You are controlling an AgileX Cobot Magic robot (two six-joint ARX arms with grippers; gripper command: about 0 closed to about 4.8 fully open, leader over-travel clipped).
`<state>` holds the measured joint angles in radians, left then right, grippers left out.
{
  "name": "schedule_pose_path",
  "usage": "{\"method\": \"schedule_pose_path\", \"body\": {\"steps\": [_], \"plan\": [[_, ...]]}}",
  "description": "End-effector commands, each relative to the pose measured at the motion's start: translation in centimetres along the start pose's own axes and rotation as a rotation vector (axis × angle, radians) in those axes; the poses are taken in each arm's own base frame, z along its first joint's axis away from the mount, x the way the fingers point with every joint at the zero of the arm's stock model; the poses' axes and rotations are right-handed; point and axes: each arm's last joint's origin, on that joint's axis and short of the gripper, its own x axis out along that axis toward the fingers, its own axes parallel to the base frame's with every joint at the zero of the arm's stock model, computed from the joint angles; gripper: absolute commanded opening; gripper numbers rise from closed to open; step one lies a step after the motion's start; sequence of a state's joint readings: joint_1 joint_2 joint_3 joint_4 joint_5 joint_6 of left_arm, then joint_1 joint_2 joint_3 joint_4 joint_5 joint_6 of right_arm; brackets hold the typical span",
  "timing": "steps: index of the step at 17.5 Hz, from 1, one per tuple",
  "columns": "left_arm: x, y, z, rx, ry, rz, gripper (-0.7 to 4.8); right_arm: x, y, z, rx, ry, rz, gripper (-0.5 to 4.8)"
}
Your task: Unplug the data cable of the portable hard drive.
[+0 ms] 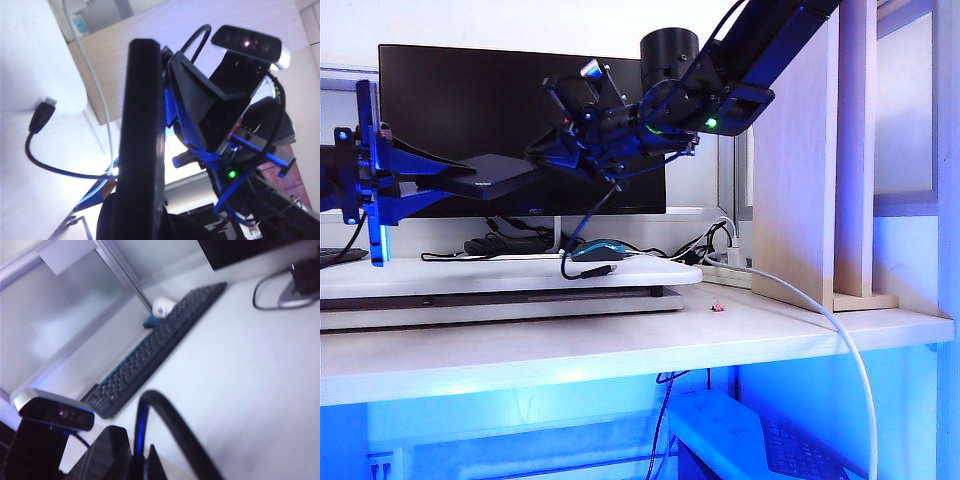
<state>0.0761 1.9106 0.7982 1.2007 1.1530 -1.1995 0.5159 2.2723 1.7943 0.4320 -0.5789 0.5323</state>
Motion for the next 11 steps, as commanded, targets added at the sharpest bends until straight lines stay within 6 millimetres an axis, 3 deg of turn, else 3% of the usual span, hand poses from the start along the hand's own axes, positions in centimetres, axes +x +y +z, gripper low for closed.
{"method": "schedule_pose_path", "body": {"steps": [1,5,11], "plan": [[-0.4,0.7,-0.6,-0.064,0.086,0.002,-0.06,-2.0,-0.7,5.1,-0.12,-0.224,-0.12,-0.06],[-0.5,0.6,-0.8,-0.068,0.135,-0.019,-0.06,-2.8,-1.8,5.5,-0.132,-0.219,-0.161,-0.06],[-0.7,0.9,-0.7,-0.058,0.059,0.02,-0.06,-3.2,-2.3,5.8,-0.133,-0.225,-0.172,-0.06]]}}
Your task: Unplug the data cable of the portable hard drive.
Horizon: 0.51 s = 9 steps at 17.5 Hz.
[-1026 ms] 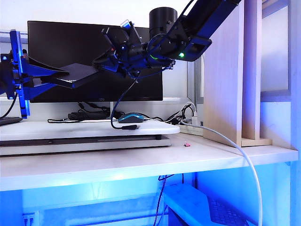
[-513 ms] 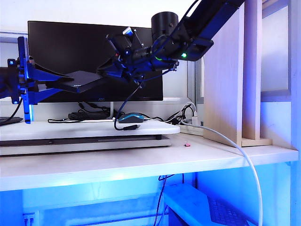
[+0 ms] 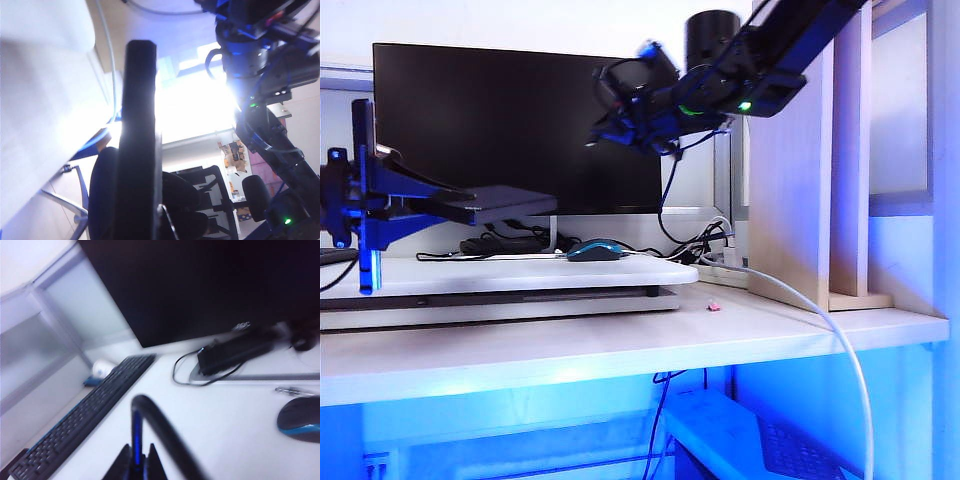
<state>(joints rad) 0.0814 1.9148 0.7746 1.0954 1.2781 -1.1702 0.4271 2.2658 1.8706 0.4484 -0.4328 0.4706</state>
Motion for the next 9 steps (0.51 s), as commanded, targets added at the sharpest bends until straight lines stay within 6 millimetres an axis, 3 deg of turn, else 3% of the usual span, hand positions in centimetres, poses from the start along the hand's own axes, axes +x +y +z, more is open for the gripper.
{"method": "schedule_pose_path", "body": {"steps": [1,3,6,9], "plan": [[-0.5,-0.2,0.5,0.037,-0.089,0.028,-0.06,-0.4,-0.2,1.1,-0.024,-0.039,-0.01,-0.06],[-0.8,-0.1,0.8,0.042,-0.142,0.051,-0.06,-0.4,-0.2,1.1,-0.05,-0.042,-0.017,-0.06],[-2.6,0.4,2.2,0.025,-0.412,0.173,-0.06,0.5,-1.6,0.5,-0.029,-0.027,-0.04,-0.06],[-3.2,0.5,3.5,0.045,-0.462,0.224,-0.06,1.6,-2.4,-0.1,-0.012,0.015,-0.04,-0.06]]}}
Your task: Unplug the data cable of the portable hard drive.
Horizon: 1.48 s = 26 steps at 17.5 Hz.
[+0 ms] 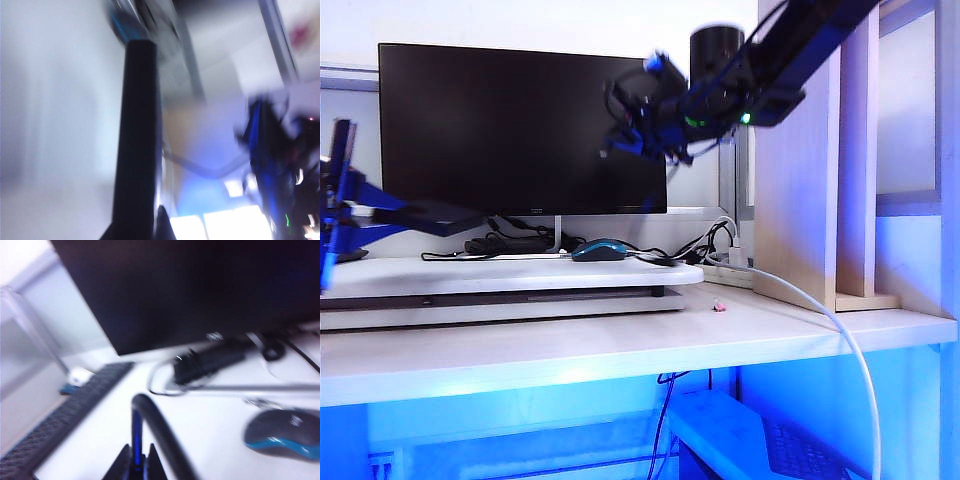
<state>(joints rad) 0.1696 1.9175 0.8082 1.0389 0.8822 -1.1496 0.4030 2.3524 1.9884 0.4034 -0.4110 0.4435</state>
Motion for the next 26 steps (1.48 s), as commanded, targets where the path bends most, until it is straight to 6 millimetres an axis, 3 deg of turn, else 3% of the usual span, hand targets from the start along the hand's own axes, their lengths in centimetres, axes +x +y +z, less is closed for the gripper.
{"method": "schedule_pose_path", "body": {"steps": [1,4,6,11,15,17,18,21,24,25,26], "plan": [[0.4,-0.3,1.4,0.067,-0.041,0.035,-0.06,0.8,-0.3,-0.3,0.008,0.02,0.008,-0.06],[0.5,-0.2,2.2,0.079,-0.1,0.104,-0.06,1.1,-0.8,-1.0,0.014,0.025,-0.02,-0.06],[0.6,0.7,2.4,0.053,-0.189,0.217,-0.06,1.2,-1.9,-2.6,0.043,0.078,-0.072,-0.06],[0.7,2.4,2.4,-0.002,-0.231,0.309,-0.06,1.6,-3.6,-5.5,0.082,0.148,-0.137,0.05],[1.4,2.7,3.7,-0.007,-0.244,0.327,-0.05,1.7,-4.4,-6.6,0.094,0.156,-0.219,1.76],[2.2,2.5,5.1,0.011,-0.267,0.317,-0.03,1.7,-4.6,-6.5,0.095,0.148,-0.237,2.11],[2.9,2.3,6.4,0.027,-0.284,0.305,0.31,1.5,-5.1,-6.5,0.13,0.142,-0.247,2.55],[4.6,1.8,9.0,0.042,-0.274,0.279,0.33,0.7,-7.1,-6.2,0.252,0.118,-0.292,3.85],[5.8,1.1,10.7,0.067,-0.284,0.253,1.31,-0.1,-8.5,-5.2,0.309,0.079,-0.318,4.0],[6.1,0.8,11.3,0.069,-0.291,0.256,2.07,-0.3,-8.8,-4.4,0.302,0.057,-0.316,4.01],[6.3,0.6,11.6,0.073,-0.29,0.257,2.24,-0.3,-8.9,-3.8,0.289,0.035,-0.312,4.01]]}}
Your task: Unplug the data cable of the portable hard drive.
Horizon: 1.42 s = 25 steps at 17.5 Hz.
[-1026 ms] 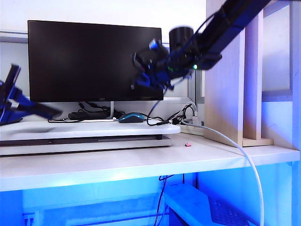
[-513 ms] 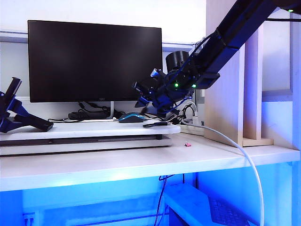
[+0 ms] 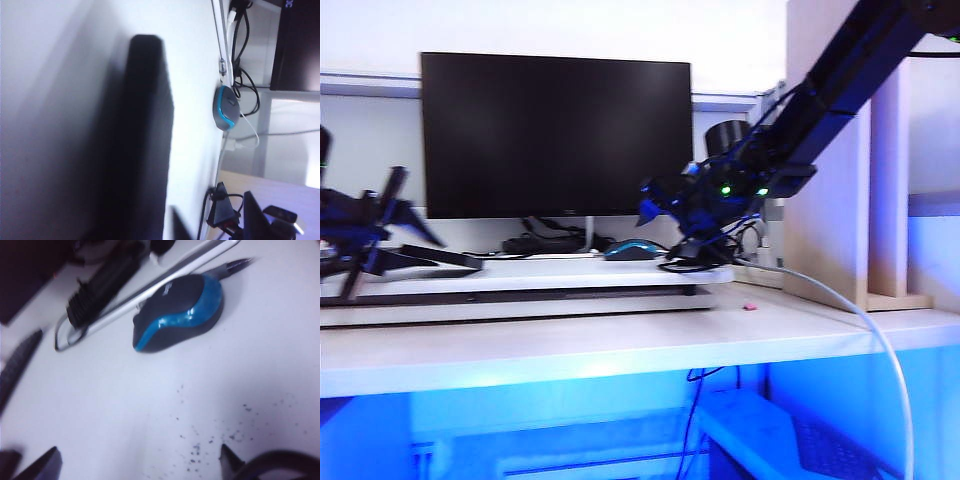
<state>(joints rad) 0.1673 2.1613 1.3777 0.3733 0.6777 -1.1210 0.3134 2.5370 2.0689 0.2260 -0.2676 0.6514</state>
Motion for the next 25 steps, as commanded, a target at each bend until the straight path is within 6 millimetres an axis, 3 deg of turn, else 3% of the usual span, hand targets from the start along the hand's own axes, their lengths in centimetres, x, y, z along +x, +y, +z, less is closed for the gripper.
{"method": "schedule_pose_path", "body": {"steps": [1,3,8,10,11,15,25], "plan": [[-0.6,-2.7,3.3,0.265,-0.246,-0.08,2.52,-0.4,1.4,2.5,-0.028,-0.1,0.056,4.0],[-0.5,-2.9,3.5,0.272,-0.247,-0.076,3.15,-0.6,2.4,3.8,-0.09,-0.154,0.056,4.0],[-0.5,-3.4,3.9,0.292,-0.281,-0.067,3.21,-1.0,2.7,5.5,-0.169,-0.191,0.018,4.01],[-0.5,-3.7,4.0,0.288,-0.281,-0.066,4.52,-1.0,2.5,5.5,-0.167,-0.179,0.01,4.22],[-0.4,-3.9,4.1,0.277,-0.273,-0.051,4.79,-0.9,2.3,5.3,-0.166,-0.179,0.01,4.23],[-0.4,-4.7,4.6,0.299,-0.283,-0.036,4.79,-0.4,1.8,4.8,-0.163,-0.171,0.007,4.28],[0.5,-5.8,4.0,0.306,0.018,-0.153,4.79,0.1,0.2,2.7,-0.095,0.032,-0.079,4.27]]}}
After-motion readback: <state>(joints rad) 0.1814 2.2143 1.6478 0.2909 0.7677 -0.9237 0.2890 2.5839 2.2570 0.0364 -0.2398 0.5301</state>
